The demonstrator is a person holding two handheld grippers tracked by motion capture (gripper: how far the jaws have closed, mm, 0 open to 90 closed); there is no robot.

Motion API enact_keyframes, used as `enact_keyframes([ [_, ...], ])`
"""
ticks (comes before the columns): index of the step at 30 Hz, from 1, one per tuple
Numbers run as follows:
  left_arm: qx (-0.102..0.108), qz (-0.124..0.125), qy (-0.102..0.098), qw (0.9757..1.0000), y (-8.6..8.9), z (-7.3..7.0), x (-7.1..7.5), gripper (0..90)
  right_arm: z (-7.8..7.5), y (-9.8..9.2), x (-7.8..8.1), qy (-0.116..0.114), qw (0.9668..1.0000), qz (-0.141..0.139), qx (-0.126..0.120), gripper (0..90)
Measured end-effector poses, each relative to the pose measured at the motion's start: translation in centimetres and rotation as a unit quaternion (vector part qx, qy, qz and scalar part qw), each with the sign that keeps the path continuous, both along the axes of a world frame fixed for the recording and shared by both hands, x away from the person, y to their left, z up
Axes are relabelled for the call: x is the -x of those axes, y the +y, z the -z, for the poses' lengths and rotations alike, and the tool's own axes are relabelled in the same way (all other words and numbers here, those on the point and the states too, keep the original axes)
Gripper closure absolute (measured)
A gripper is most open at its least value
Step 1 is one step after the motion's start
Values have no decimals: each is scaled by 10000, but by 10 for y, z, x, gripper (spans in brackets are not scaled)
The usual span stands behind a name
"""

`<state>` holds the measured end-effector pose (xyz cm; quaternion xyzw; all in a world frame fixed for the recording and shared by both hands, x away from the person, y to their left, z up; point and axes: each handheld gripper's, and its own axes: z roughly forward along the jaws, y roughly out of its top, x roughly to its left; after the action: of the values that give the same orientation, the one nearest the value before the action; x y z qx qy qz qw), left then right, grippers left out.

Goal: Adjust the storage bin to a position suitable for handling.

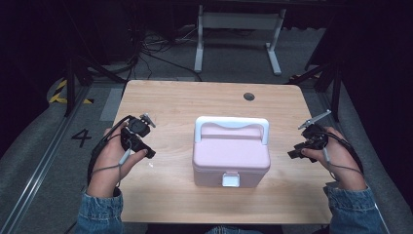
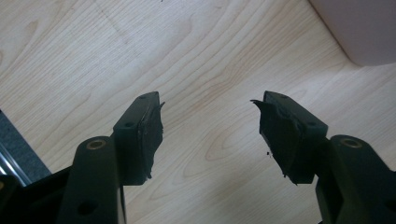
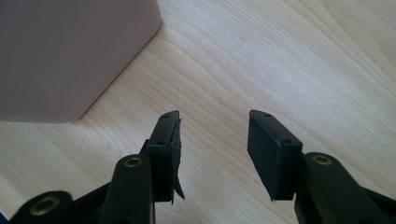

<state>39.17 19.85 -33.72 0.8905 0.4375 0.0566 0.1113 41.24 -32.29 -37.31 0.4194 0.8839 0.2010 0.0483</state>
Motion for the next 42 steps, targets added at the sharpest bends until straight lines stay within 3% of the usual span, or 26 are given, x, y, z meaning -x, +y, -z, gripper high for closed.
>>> enact_keyframes([
  [3,116,-29,82,9999,-2,1,-1,386,0,-2,0,-51,10000,18,63,539],
  [7,196,160,185,9995,-7,3,0,401,1,-2,0,-45,10000,19,67,509],
  [13,425,170,61,9989,-14,2,0,401,3,-1,0,-95,10000,18,-14,482],
  [15,653,160,-22,9977,-14,-3,0,397,5,-1,0,-116,9999,13,-8,481],
  [18,1048,182,-158,9942,-16,-10,0,389,5,-2,1,-134,9999,36,-23,468],
  [22,1300,403,-204,9905,-24,-15,-1,398,7,-5,6,-144,9999,80,-48,466],
  [29,1575,815,-212,9839,-39,-22,-5,424,8,-14,14,-176,9997,157,-59,466],
  [33,1690,903,-333,9809,-50,-26,-7,417,8,-14,16,-305,9995,123,3,469],
  [38,2020,993,-531,9729,-62,-31,-9,412,8,-12,20,-397,9991,81,-81,469],
  [39,2020,993,-531,9729,-62,-31,-9,406,8,-12,20,-397,9991,81,-81,469],
  [41,2175,968,-588,9695,-66,-30,-10,385,7,-13,21,-473,9988,109,-33,474],
  [42,2196,965,-610,9689,-67,-29,-10,379,7,-13,21,-528,9986,90,-35,477],
])
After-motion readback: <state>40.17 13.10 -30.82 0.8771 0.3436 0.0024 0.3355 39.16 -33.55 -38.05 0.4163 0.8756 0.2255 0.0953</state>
